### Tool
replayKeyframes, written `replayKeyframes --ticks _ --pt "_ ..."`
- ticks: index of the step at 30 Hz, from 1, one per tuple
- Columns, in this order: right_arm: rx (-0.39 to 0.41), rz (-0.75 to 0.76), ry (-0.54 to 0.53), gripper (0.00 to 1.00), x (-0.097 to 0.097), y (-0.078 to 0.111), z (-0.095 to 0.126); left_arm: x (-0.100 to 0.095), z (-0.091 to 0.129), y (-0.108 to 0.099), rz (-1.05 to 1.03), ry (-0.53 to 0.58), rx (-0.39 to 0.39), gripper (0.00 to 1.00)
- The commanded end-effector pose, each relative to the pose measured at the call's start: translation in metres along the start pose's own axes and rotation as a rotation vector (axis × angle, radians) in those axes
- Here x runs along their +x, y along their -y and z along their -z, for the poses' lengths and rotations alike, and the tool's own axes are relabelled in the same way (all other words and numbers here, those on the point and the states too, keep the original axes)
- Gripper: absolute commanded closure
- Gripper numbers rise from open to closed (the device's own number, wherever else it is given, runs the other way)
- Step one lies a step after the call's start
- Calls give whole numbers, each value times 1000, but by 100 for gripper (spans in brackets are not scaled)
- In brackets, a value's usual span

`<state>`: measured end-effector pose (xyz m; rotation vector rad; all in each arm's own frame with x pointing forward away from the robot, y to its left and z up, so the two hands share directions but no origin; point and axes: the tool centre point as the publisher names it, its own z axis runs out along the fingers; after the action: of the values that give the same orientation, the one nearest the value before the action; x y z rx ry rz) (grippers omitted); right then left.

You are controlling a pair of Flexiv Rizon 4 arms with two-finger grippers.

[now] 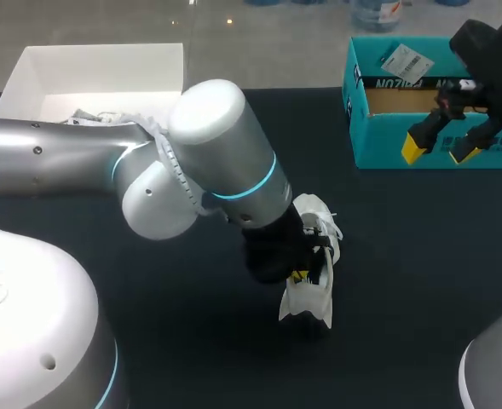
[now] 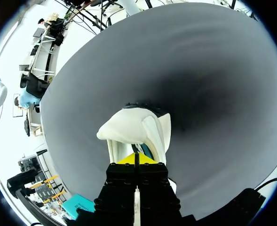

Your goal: Take the shoe out of the shoebox, open the shoe tongue, remove and reinsert the insole, then place the shoe into the shoebox

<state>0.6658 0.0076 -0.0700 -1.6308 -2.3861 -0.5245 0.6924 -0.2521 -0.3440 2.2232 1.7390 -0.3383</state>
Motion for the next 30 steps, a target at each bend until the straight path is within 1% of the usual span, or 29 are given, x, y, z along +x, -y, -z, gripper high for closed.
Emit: replayKeyframes --ticks 1,7,11,15,17,19,27,30 --pt "5 -1 2 0 1 -3 -1 -10 -18 -1 -4 -39 -3 100" --pt "5 -1 2 0 1 -3 -1 -6 -43 3 -5 -82 5 100" --pt "5 -1 2 0 1 -3 -1 2 -60 8 -13 -121 12 100" --pt "5 -1 2 0 1 -3 -1 10 -69 11 5 -151 32 100" --pt "5 -1 2 0 1 -3 -1 10 -66 11 7 -150 32 100" --pt "5 -1 2 0 1 -3 -1 7 -58 9 5 -141 30 100" --pt "5 -1 2 0 1 -3 -1 -11 -29 -8 -28 -108 2 100" --pt "5 -1 2 0 1 -3 -1 -12 -29 -10 -45 -110 -11 100"
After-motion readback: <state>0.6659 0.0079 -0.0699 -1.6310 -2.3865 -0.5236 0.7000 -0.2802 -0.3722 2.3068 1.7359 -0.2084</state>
